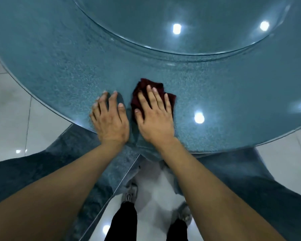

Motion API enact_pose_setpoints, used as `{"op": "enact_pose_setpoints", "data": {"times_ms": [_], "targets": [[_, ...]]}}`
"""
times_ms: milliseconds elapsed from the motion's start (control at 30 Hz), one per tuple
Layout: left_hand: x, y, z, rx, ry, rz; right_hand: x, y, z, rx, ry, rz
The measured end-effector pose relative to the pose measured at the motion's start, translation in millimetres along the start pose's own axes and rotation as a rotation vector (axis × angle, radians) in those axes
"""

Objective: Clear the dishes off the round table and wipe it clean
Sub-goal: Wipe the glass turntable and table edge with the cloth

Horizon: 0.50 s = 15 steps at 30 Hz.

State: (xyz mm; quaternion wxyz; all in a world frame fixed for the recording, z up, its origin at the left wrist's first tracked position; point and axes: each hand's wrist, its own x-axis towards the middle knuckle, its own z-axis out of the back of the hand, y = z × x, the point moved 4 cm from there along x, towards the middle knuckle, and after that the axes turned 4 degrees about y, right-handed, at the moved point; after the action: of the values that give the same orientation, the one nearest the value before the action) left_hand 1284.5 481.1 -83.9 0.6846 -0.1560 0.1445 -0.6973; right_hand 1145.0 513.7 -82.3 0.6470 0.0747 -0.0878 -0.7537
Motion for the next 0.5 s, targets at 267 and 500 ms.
{"op": "enact_pose_setpoints", "data": {"times_ms": [267,500], "targets": [[64,83,45,0.154,0.072,-0.313,-57,-125,27,-0.010,-0.013,-0.410],[83,98,41,0.227,0.077,-0.374,-57,-70,16,-0.008,-0.106,-0.620]]}}
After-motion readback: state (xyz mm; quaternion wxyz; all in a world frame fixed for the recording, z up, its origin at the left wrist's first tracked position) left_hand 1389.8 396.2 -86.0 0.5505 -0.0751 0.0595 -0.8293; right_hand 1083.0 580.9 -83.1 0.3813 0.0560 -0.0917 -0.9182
